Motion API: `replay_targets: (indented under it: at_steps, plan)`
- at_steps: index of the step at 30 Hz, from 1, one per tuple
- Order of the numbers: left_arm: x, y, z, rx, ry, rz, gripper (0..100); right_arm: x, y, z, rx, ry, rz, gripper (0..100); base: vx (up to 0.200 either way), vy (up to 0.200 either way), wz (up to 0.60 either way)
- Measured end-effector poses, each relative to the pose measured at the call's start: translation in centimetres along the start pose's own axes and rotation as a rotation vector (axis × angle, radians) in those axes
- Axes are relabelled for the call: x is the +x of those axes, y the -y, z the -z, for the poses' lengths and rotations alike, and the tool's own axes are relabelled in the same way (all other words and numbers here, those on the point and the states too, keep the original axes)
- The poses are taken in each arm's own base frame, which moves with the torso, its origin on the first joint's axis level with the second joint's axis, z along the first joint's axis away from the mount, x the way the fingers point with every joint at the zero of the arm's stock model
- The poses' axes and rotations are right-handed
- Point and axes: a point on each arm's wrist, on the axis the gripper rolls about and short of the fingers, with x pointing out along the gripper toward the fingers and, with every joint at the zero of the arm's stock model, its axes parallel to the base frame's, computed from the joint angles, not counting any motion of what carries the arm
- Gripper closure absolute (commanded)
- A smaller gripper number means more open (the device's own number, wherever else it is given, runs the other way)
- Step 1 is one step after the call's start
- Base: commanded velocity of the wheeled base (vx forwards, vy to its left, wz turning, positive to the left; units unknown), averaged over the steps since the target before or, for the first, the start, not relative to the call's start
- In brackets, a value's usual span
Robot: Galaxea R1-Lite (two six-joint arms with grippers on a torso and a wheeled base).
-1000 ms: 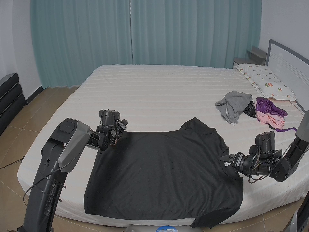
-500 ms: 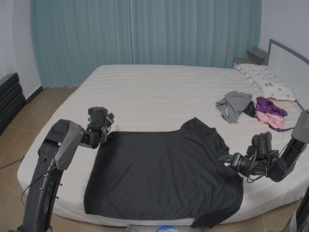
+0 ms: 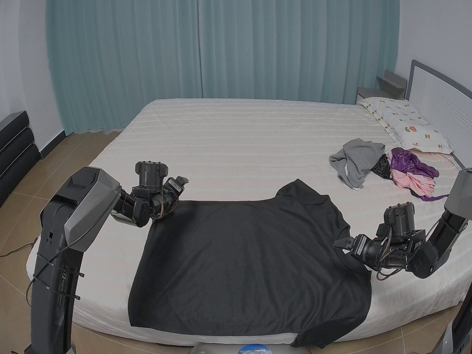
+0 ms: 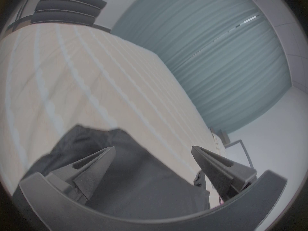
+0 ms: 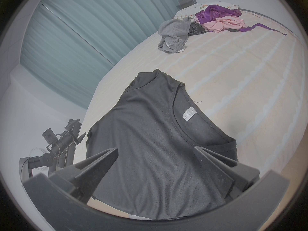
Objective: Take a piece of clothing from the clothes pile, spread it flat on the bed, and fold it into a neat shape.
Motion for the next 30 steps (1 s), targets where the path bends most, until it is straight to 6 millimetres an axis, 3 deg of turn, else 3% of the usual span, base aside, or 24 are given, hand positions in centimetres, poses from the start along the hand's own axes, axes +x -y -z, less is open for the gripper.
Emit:
replay_targets:
  at_steps: [10,17,30]
  plan:
    - [-0.6,0.8,2.6,0.037,-0.129,-0.024,0,0.0,0.0,0.2,-0.003,-0.008,0.003,0,0.0,0.0,0.0]
    - [0.3,0.1,2.8,0.096,-0.142,-0.047,0,0.0,0.2,0.3,-0.002,-0.01,0.008,0,0.0,0.0,0.0]
    - [3.2,-1.2,-0.4,0.084,0.01,-0.1,0,0.1,0.2,0.3,-0.001,-0.01,0.009,0,0.0,0.0,0.0]
